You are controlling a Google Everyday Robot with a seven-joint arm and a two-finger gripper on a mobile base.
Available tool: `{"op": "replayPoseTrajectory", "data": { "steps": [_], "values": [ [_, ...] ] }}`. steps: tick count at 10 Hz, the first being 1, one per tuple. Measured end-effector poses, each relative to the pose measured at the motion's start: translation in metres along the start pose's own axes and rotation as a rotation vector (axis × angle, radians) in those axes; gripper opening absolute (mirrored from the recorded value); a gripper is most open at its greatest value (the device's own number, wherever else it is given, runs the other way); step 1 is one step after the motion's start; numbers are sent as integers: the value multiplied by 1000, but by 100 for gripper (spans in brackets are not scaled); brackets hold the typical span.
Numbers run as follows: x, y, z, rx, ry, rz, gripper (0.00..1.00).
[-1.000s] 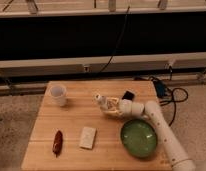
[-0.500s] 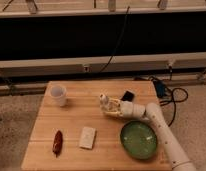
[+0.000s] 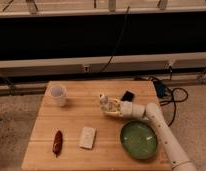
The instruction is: Stand the bottle upright
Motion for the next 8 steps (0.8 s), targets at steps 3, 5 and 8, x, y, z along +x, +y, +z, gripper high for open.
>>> {"op": "replayPoseTrajectory", "data": {
  "steps": [3, 5, 8],
  "values": [
    [0, 0, 0, 0, 0, 0, 80],
    [3, -1, -2, 3, 4, 1, 80],
    [25, -25, -30, 36, 7, 10, 80]
  ]
}}
